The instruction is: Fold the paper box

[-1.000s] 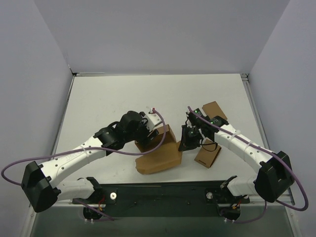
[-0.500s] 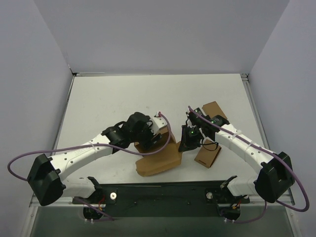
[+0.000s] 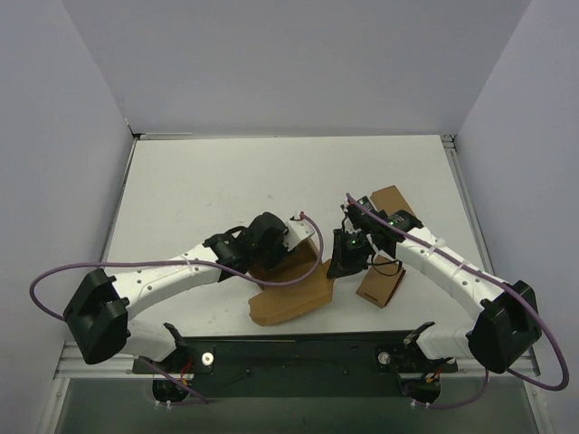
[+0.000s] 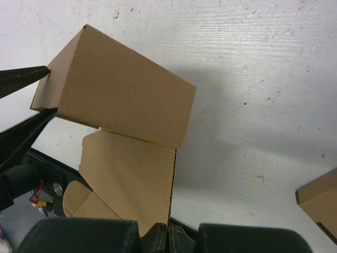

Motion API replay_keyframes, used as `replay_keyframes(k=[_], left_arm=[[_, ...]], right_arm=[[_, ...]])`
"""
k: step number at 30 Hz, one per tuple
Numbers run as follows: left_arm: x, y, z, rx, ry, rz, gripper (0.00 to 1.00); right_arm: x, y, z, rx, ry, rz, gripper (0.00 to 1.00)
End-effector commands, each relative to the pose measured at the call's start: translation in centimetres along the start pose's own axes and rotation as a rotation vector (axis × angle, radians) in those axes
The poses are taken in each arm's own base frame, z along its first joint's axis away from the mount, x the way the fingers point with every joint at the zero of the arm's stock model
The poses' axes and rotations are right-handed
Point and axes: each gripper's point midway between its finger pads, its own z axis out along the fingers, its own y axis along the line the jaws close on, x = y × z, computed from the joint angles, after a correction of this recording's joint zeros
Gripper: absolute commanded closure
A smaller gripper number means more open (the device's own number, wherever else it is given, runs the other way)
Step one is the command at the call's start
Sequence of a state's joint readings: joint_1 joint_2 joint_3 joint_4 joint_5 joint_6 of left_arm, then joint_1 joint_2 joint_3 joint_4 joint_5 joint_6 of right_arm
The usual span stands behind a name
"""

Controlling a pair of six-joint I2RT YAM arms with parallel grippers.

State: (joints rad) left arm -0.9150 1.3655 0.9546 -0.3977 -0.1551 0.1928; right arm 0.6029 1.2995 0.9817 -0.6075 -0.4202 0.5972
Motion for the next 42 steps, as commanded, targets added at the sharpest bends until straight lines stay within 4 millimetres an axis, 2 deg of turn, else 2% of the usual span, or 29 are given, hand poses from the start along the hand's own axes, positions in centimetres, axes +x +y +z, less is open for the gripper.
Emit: replay_keyframes(k=[1,3,4,7,11,12,15,20,22,26,30,34,36,37,39,40,42], left_arm=[[-1.7,0.9,0.3,-0.082,-0.025,0.005,0.61],[-1.5,1.0,0.6,-0.099,-0.011,0.004,0.7],[-1.4,1.0,0.7,-0.102,-0.007,0.001,0.8],[-1.2,1.1,1.2,-0.113,0.017,-0.021,0.92],[-0.5,0.7,2.1,-0.11,0.079,-0.048,0.97],[0.0,0.6,2.5,-0.108,0.103,-0.05,0.98],[0.3,0.6,2.8,-0.104,0.128,-0.082,1.0],[0.6,1.5,3.1,-0.076,0.143,-0.193,1.0],[0.9,2.4,3.2,-0.069,0.149,-0.234,1.0],[1.8,2.9,3.9,-0.019,0.181,-0.381,1.0],[2.9,2.9,4.6,0.022,0.225,-0.457,1.0],[3.8,2.7,5.2,0.057,0.271,-0.499,1.0],[4.1,2.8,5.3,0.056,0.285,-0.509,1.0],[4.2,3.0,5.3,0.053,0.286,-0.517,0.98],[3.9,3.3,5.2,0.049,0.272,-0.521,0.94],[3.8,3.4,5.1,0.047,0.266,-0.522,0.84],[3.4,3.8,4.8,0.045,0.247,-0.527,0.76]], right_arm=[[-0.7,1.3,-1.3,-0.039,-0.011,-0.024,0.96],[-0.9,1.4,-1.3,-0.04,-0.015,-0.027,0.91],[-0.9,1.5,-1.5,-0.043,-0.021,-0.029,0.88],[-1.4,1.8,-1.8,-0.047,-0.035,-0.031,0.8],[-2.3,1.8,-2.5,-0.034,-0.087,-0.035,0.61],[-2.6,1.7,-2.8,-0.03,-0.103,-0.036,0.48],[-4.3,1.6,-4.3,-0.019,-0.187,-0.029,0.31],[-7.1,0.8,-7.3,0.0,-0.327,0.004,0.23],[-7.6,0.3,-8.1,0.006,-0.363,0.025,0.23],[-7.9,-1.1,-10.0,0.05,-0.468,0.051,0.23],[-6.5,-2.4,-9.1,0.079,-0.459,0.081,0.23],[-4.1,-3.3,-5.7,0.1,-0.387,0.096,0.24],[-3.4,-2.8,-4.4,0.112,-0.373,0.073,0.24],[-2.9,-3.1,-3.4,0.132,-0.351,0.072,0.24],[-2.5,-2.5,-2.3,0.121,-0.337,0.062,0.24],[-2.0,-2.7,-1.4,0.12,-0.31,0.067,0.24],[-2.1,-2.3,-0.5,0.095,-0.309,0.083,0.24]])
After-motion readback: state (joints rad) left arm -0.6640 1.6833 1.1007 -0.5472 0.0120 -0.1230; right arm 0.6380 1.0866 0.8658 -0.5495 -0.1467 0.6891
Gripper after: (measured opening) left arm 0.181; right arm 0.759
